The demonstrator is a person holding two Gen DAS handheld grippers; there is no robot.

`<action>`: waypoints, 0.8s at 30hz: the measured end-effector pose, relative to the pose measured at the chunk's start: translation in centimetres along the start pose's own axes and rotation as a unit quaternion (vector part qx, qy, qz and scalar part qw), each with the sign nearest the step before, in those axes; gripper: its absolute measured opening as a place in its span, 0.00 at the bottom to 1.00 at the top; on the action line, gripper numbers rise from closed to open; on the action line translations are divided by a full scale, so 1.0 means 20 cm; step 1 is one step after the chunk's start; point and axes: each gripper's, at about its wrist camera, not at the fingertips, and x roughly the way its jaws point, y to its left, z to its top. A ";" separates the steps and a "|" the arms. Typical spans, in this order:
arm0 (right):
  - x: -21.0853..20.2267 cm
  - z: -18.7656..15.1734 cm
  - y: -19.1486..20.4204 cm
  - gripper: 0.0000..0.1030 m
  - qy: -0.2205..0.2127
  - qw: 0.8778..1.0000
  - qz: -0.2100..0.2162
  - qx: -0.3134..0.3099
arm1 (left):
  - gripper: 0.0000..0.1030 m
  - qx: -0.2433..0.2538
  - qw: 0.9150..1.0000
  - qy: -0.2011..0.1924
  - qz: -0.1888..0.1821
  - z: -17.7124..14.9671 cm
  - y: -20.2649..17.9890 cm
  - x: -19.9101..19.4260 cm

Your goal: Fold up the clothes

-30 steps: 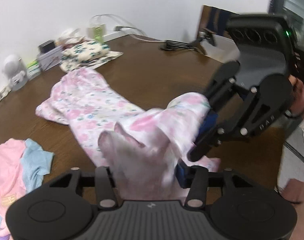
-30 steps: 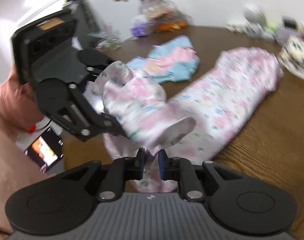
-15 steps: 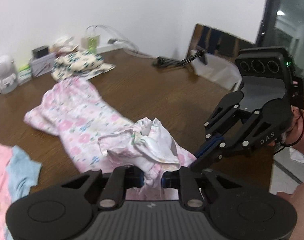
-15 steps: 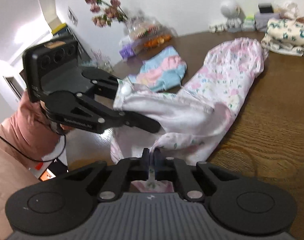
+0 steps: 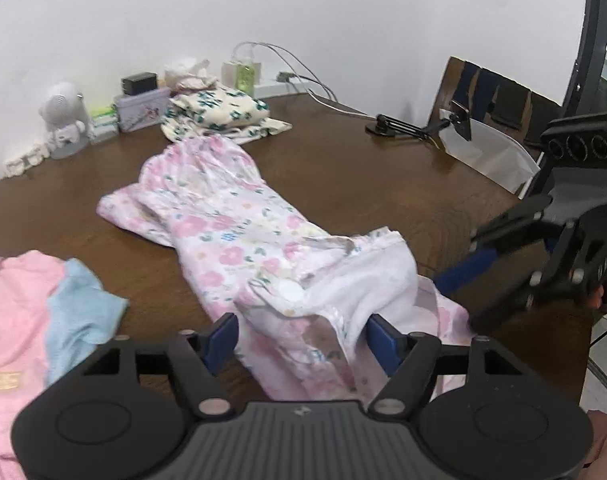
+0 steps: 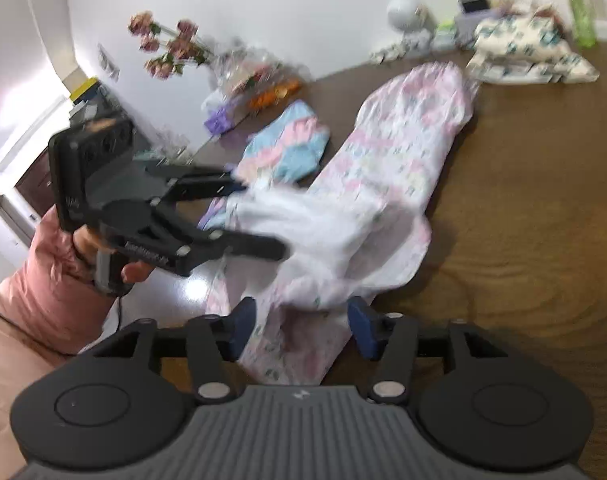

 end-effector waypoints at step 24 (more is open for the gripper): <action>0.20 0.26 -0.12 0.24 -0.002 0.999 -0.029 -0.034 | 0.66 -0.027 0.999 -0.021 -0.003 0.00 0.06 0.03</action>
